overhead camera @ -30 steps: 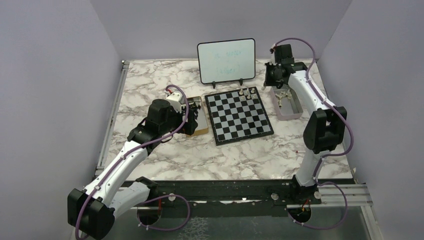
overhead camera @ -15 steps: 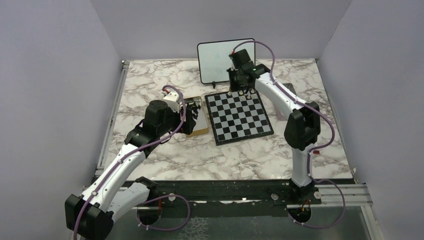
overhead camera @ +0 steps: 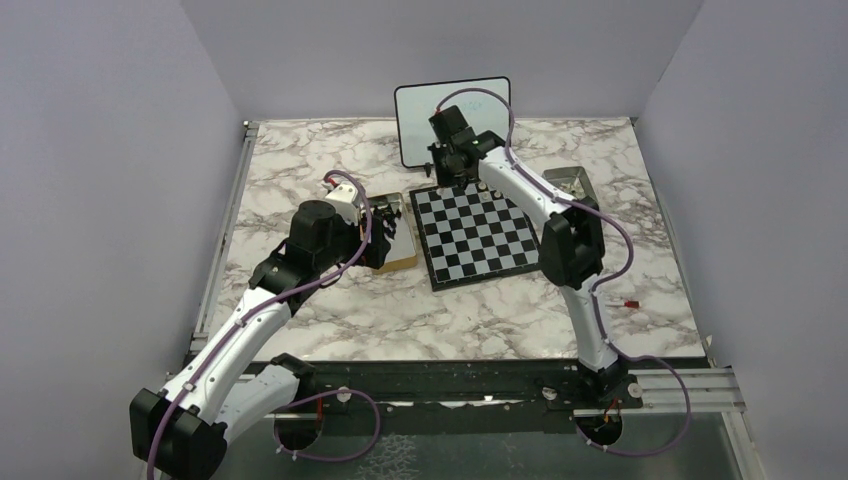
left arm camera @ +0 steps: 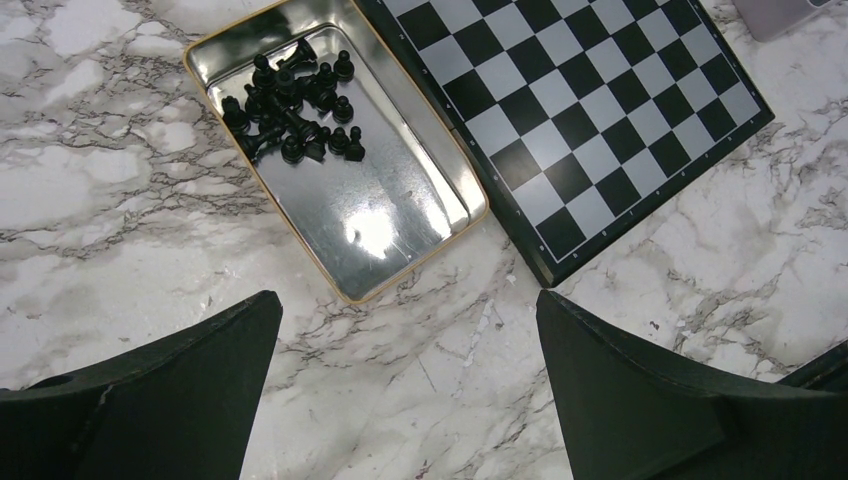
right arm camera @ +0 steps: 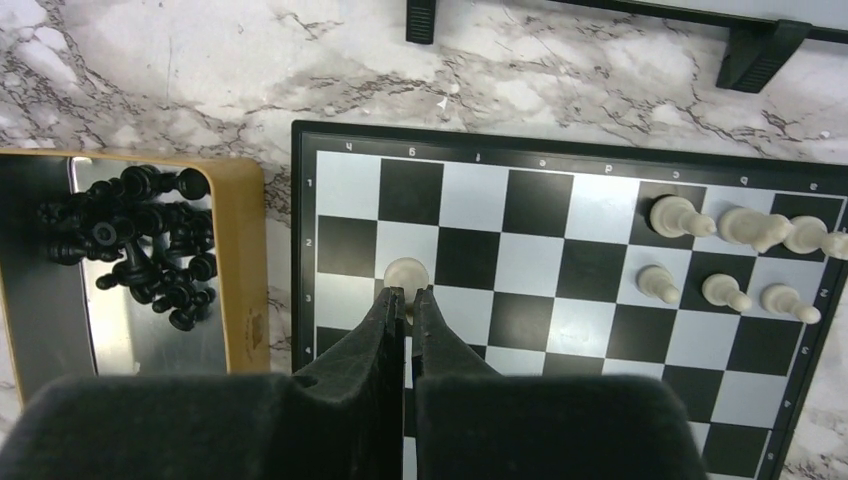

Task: Set up the chess pieces on the board
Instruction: Place the chess piece on the chessboard.

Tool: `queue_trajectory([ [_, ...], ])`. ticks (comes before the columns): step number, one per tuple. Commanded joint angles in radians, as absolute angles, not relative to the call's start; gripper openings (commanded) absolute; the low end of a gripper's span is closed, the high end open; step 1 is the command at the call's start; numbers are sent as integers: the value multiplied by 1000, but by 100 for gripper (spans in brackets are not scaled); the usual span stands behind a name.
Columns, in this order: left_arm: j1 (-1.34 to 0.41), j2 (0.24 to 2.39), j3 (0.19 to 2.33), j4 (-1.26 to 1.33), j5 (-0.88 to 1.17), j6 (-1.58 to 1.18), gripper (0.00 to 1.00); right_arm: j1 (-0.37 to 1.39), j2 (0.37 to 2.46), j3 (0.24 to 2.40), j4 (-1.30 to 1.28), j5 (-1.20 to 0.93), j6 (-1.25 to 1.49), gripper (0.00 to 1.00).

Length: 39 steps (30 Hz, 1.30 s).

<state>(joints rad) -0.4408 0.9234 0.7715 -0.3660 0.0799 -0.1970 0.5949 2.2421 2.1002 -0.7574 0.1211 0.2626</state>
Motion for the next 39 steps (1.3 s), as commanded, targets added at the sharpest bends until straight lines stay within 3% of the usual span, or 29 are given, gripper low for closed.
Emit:
queue_trajectory([
  [1, -445, 904, 775, -368, 55, -189, 99, 628, 2298, 2173, -793, 172, 270, 8],
  [39, -445, 900, 775, -368, 57, -186, 99, 645, 2468, 2280, -778, 272, 210, 12],
])
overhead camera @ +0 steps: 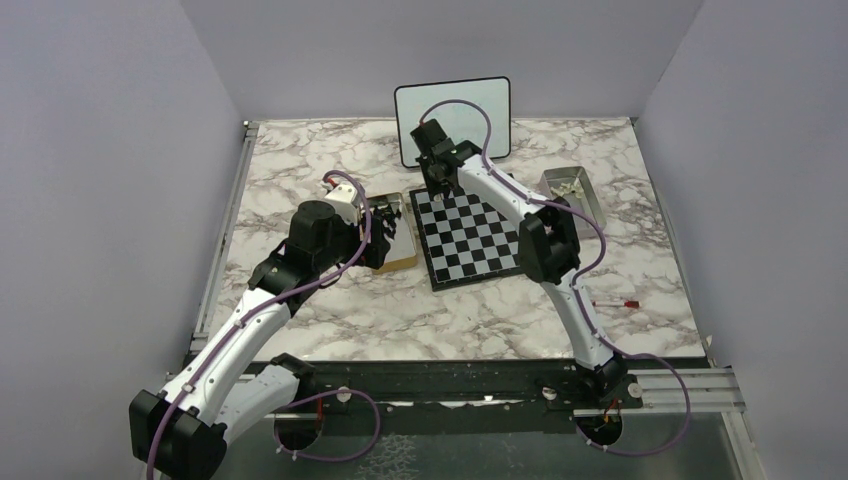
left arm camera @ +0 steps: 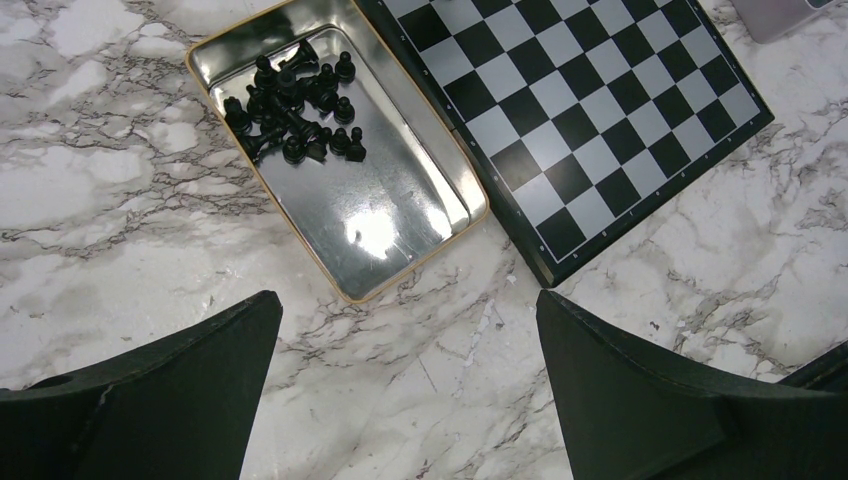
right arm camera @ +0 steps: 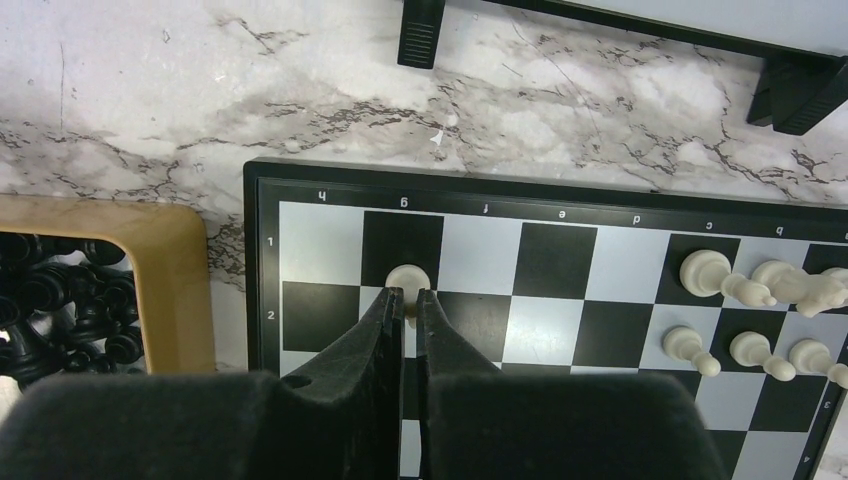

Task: Set up the chess pieces on the board
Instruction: Place the chess piece on the chessboard.

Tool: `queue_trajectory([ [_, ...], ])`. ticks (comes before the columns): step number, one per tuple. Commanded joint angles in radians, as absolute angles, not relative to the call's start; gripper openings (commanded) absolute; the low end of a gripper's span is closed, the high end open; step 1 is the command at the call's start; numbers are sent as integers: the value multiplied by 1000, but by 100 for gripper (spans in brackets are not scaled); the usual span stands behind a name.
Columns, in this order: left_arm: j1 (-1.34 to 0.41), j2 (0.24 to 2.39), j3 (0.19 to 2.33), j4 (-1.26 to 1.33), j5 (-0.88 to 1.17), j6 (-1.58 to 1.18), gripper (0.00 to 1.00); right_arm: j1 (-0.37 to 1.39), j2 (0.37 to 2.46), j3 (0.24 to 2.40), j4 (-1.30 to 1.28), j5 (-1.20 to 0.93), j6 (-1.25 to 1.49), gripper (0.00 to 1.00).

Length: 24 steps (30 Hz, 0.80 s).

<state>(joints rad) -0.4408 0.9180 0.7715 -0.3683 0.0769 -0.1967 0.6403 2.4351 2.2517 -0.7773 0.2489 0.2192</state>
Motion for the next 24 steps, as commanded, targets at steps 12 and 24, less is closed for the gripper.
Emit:
queue_trajectory([
  [12, -445, 898, 775, -368, 59, -186, 99, 645, 2474, 2286, -765, 274, 201, 12],
  [24, -445, 903, 775, -367, 64, -184, 99, 645, 2479, 2303, -757, 283, 190, 11],
])
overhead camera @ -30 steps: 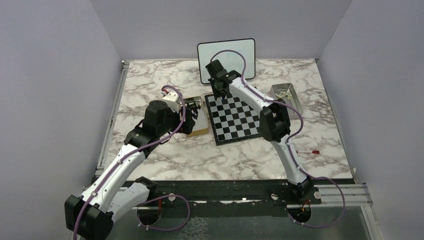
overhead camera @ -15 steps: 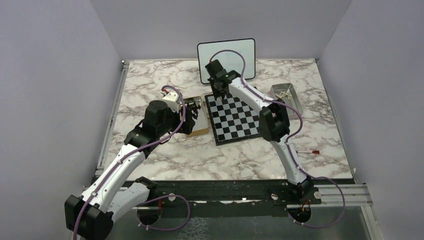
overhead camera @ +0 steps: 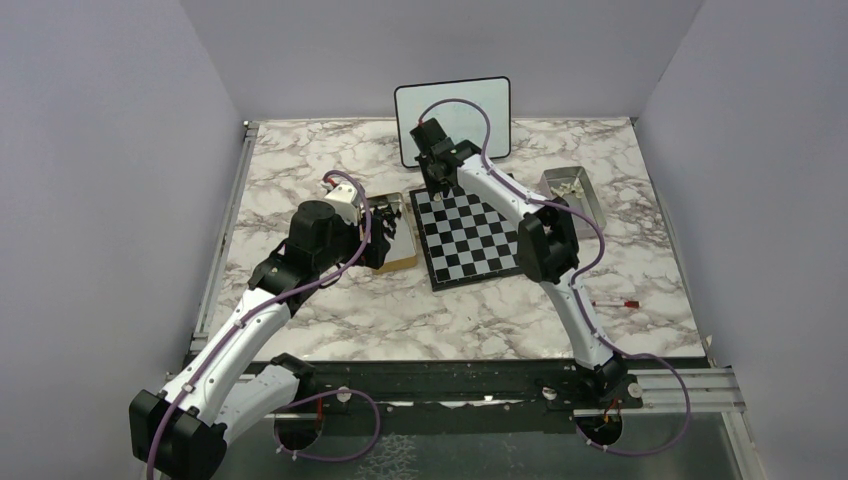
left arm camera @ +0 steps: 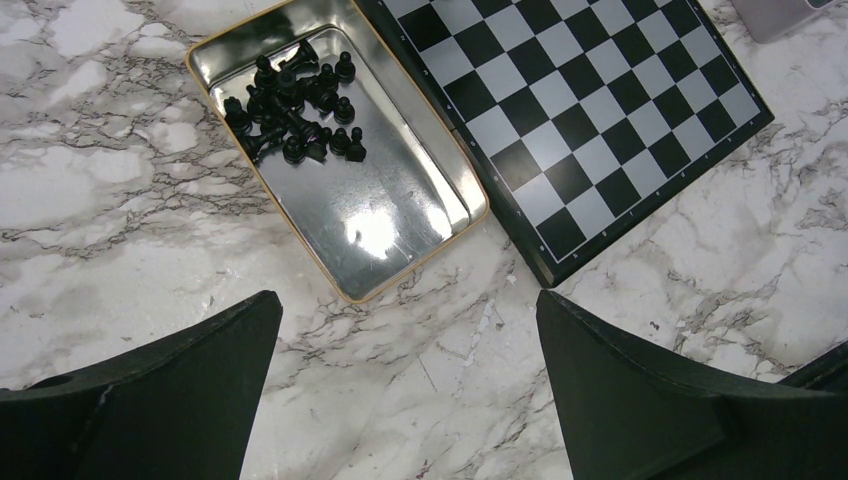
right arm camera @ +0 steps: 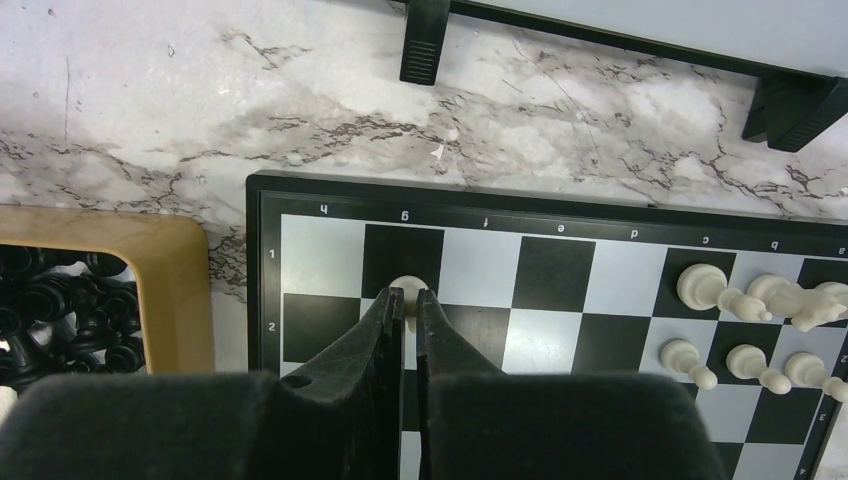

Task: Set up the chess pieces on the board
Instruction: Place the chess piece on the chessboard.

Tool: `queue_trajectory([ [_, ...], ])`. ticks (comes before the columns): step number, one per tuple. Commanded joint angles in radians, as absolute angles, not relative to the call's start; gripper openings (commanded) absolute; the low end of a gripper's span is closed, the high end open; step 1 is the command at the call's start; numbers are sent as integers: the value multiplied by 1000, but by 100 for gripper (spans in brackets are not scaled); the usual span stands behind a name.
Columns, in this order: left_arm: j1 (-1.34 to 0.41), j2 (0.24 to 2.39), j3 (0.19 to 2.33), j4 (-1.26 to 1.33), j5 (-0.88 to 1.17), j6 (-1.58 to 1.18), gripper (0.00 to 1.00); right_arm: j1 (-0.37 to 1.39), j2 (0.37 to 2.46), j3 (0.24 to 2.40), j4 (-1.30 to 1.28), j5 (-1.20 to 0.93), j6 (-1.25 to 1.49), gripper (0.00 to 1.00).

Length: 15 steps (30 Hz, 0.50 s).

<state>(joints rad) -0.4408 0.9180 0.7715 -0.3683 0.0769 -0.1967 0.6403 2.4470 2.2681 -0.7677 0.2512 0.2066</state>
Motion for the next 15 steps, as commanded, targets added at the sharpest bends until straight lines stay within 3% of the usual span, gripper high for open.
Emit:
queue_trajectory([
  [1, -445, 902, 775, -368, 65, -184, 99, 645, 2479, 2306, -758, 284, 189, 11],
  [15, -445, 906, 774, -366, 69, -184, 99, 645, 2460, 2303, -746, 281, 190, 11],
])
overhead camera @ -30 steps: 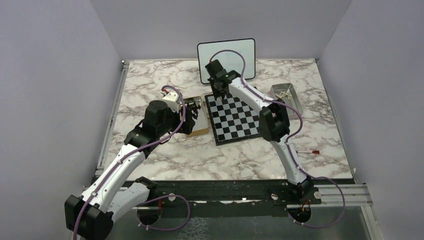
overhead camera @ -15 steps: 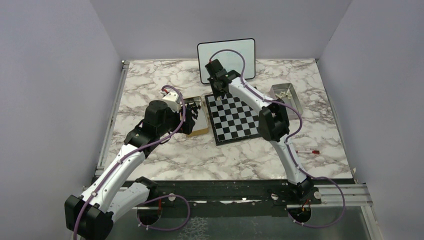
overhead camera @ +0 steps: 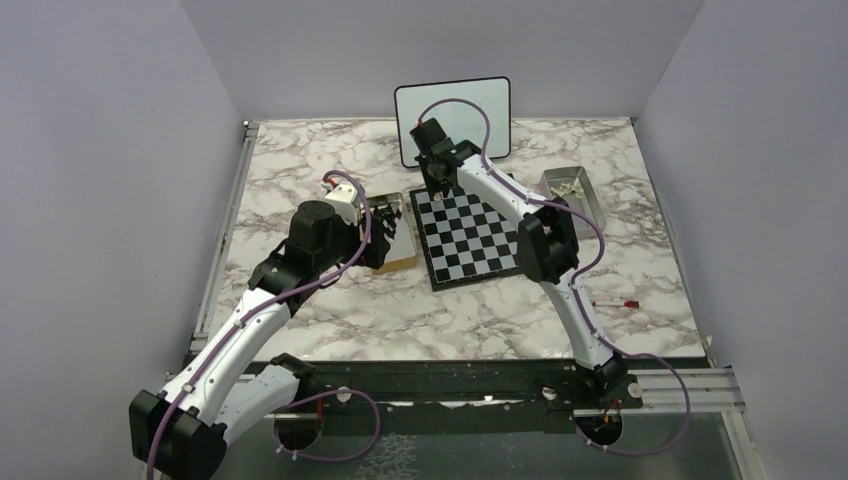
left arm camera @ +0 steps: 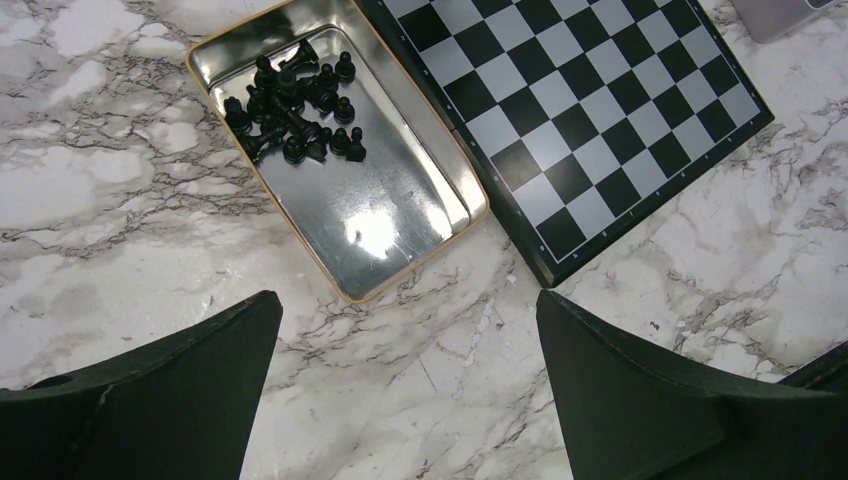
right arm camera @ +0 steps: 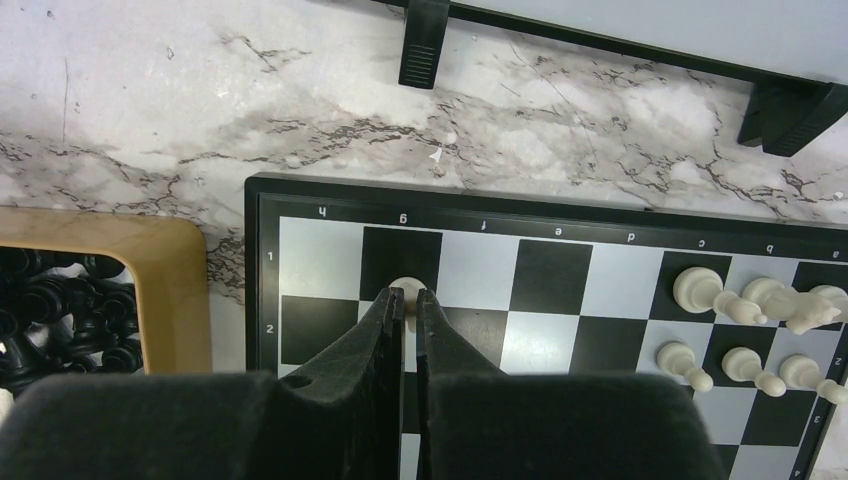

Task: Set up the chess pieces on the board
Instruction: Place the chess piece on the chessboard.

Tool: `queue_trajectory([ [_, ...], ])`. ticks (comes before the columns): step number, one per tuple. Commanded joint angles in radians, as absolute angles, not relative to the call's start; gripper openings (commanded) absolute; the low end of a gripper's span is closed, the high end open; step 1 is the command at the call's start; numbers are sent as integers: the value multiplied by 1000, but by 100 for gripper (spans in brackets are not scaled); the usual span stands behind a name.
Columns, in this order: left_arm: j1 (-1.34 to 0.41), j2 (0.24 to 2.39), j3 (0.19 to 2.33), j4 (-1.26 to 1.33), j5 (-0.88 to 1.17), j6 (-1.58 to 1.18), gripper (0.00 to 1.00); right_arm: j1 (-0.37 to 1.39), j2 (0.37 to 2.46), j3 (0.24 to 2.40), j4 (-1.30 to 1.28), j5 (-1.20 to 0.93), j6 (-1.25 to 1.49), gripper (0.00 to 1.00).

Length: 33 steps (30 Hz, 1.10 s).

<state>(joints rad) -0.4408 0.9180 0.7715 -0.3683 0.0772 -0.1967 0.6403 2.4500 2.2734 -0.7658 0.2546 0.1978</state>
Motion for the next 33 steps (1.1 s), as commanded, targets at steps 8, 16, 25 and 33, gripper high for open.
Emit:
queue_trajectory([
  [8, -445, 907, 773, -367, 71, -184, 99, 645, 2448, 2294, -732, 284, 198, 11],
  [16, -445, 906, 773, -367, 74, -184, 99, 646, 2450, 2294, -720, 290, 193, 11],
  [25, -445, 910, 775, -367, 73, -183, 99, 645, 2461, 2301, -717, 279, 198, 11],
  [33, -445, 910, 775, -367, 73, -183, 99, 644, 2470, 2299, -713, 279, 198, 12],
])
